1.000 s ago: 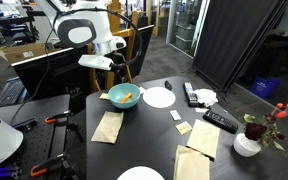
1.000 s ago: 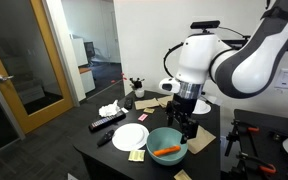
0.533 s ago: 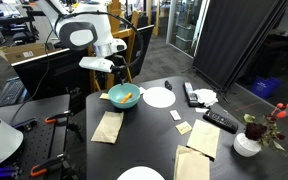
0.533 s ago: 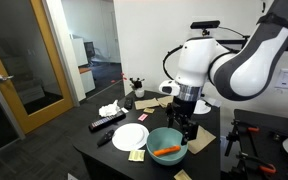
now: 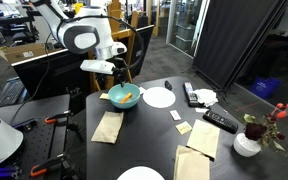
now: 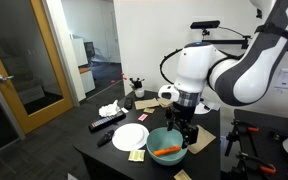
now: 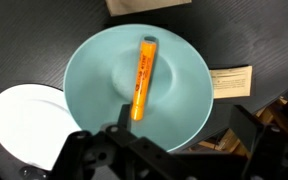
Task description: Remove the marker from the bowl and put it on the table
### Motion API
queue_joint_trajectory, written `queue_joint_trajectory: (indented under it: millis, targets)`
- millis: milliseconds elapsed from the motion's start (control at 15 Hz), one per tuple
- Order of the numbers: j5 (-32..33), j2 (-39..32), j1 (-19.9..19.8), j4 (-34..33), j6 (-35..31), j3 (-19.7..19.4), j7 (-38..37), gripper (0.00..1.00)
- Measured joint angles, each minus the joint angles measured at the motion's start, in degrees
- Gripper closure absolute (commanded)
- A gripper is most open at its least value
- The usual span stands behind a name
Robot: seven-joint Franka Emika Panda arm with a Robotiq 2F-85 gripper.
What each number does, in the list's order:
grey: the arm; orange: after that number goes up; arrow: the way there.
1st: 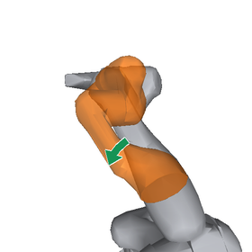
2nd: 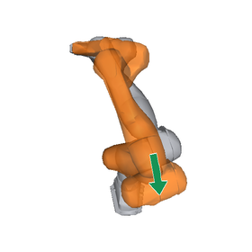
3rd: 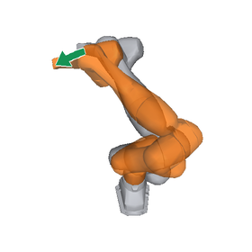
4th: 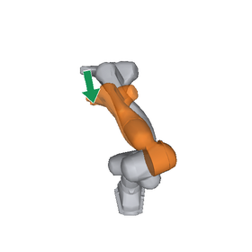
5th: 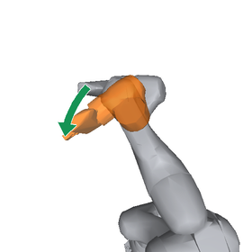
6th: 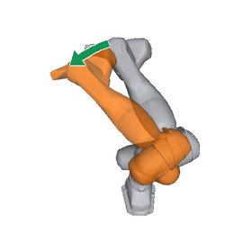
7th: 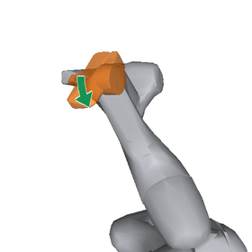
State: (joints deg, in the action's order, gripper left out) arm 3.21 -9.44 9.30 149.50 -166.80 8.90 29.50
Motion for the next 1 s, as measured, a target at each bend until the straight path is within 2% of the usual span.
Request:
queue_joint_trajectory:
  millis: [467,1000]
  targets:
    - [8.2,-6.9,-0.5,-5.2,-0.8,-1.7,-6.7,0.00]
    - [9.2,-15.8,-0.5,-12.3,-0.8,-2.1,-7.6,0.00]
